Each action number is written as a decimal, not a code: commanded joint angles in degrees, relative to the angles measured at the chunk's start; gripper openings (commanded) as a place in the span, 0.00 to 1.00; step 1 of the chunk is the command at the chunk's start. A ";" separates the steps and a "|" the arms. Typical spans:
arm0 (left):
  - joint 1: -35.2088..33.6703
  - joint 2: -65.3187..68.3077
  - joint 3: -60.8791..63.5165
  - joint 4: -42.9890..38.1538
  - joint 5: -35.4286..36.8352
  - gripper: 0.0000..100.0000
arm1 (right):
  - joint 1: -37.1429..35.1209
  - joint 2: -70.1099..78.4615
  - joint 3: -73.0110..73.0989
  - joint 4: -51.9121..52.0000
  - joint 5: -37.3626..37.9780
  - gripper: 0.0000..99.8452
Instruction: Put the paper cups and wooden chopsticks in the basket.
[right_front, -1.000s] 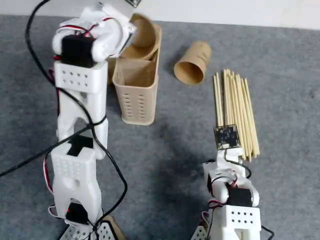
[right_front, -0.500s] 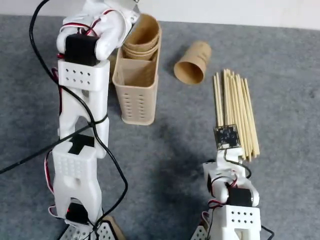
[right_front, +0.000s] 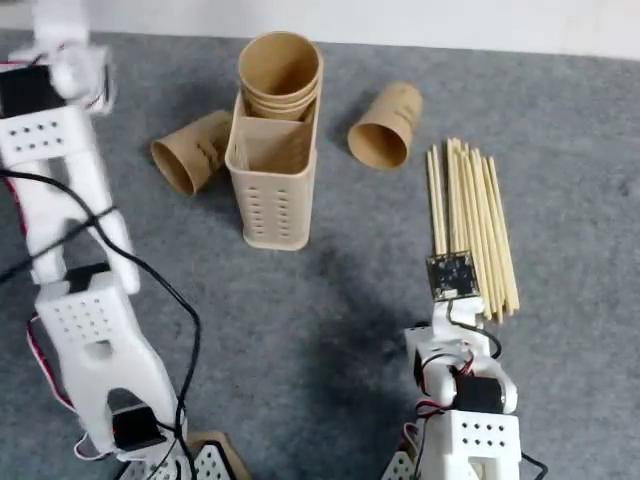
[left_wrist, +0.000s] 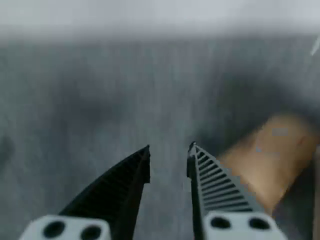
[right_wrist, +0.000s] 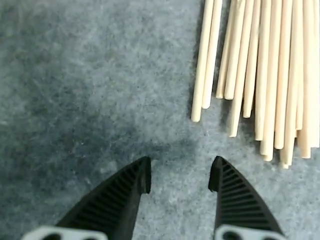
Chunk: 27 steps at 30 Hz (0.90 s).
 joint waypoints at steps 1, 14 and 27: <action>-1.63 3.21 3.74 6.15 8.70 0.16 | -2.15 -0.40 -0.31 -0.57 -0.53 0.20; 6.11 6.99 3.74 4.84 29.27 0.23 | -2.68 -0.40 -0.13 -0.57 -0.26 0.20; 9.36 15.87 3.74 -1.85 33.76 0.22 | -2.77 -0.40 -0.13 -0.57 -0.26 0.20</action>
